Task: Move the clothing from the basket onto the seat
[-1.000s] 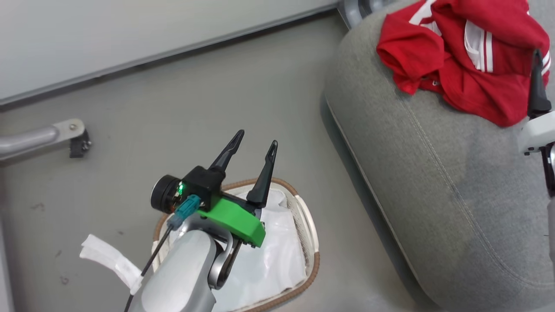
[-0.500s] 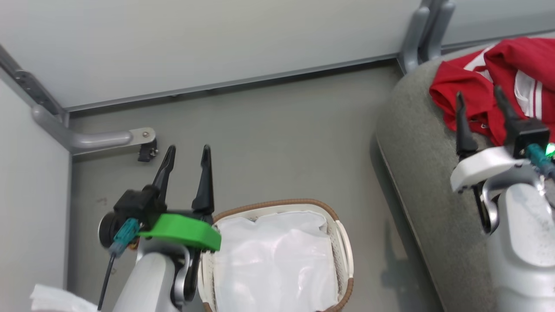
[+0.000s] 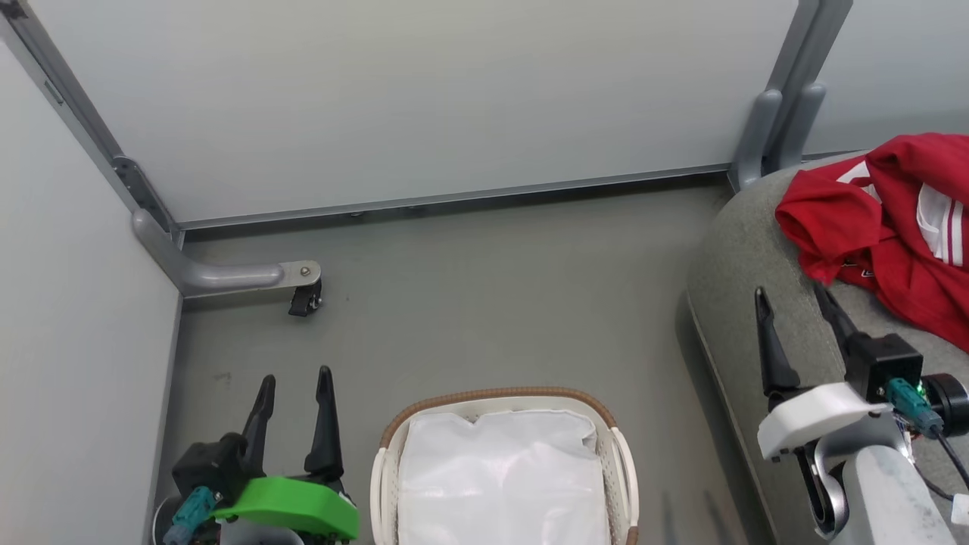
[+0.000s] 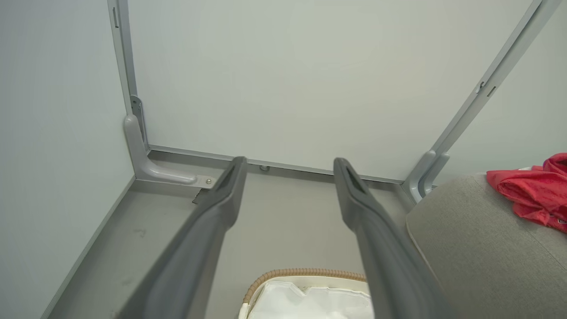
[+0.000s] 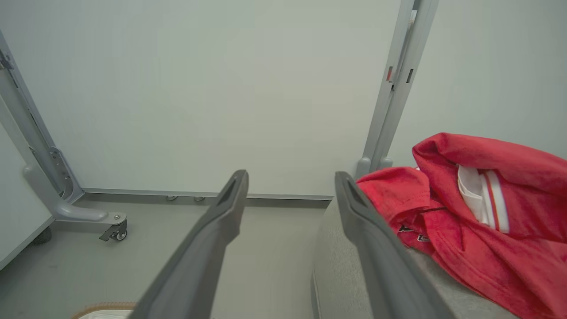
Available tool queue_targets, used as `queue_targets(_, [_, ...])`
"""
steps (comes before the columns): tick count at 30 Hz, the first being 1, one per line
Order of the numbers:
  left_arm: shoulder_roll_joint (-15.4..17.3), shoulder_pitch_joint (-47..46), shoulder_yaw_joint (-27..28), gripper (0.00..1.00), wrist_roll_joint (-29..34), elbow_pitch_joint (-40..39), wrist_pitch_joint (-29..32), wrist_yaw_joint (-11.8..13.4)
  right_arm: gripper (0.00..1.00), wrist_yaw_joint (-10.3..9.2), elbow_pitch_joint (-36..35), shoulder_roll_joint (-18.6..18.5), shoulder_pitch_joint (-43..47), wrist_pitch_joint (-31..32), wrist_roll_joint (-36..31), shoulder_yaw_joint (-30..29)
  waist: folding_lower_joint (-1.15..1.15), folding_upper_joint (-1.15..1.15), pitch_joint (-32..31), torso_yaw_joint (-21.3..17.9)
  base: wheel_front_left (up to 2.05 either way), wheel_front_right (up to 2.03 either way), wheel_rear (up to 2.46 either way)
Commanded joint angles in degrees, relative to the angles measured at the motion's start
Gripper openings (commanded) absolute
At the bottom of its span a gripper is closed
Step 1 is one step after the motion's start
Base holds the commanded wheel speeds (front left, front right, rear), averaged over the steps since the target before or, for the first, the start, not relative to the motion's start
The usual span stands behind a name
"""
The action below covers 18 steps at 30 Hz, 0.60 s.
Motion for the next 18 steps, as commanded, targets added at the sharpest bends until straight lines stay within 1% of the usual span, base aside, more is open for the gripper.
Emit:
queue_targets(1, [0.1, 1.2, -0.2, 1.00, -0.4, 0.1, 0.0, -0.1, 1.00, -0.08, -0.5, -0.2, 1.9, -0.3, 0.5, 0.4, 0.00, 0.00, -1.0, 0.9, 0.00, 0.00, 0.00])
queue_targets(8, [0.1, 3.1, -1.9, 1.00, -0.7, 0.1, 0.0, 0.5, 1.00, -0.08, -2.2, -0.2, 7.3, -0.3, 3.0, 1.8, 0.00, 0.00, -1.8, 1.6, 0.00, 0.00, 0.00])
queue_targets(13, [0.1, 3.3, -2.7, 1.00, -0.7, 0.4, 0.0, 0.8, 1.00, -0.08, -2.2, -0.2, 8.7, -0.3, 2.7, 2.4, 0.00, 0.00, -2.0, 2.0, 0.00, 0.00, 0.00])
queue_targets(18, [0.1, 3.2, -2.4, 1.00, -0.4, 0.8, 0.0, 0.9, 1.00, -0.08, -2.2, -0.2, 9.1, -0.3, 3.4, 3.3, 0.00, 0.00, -2.2, 2.2, 0.00, 0.00, 0.00])
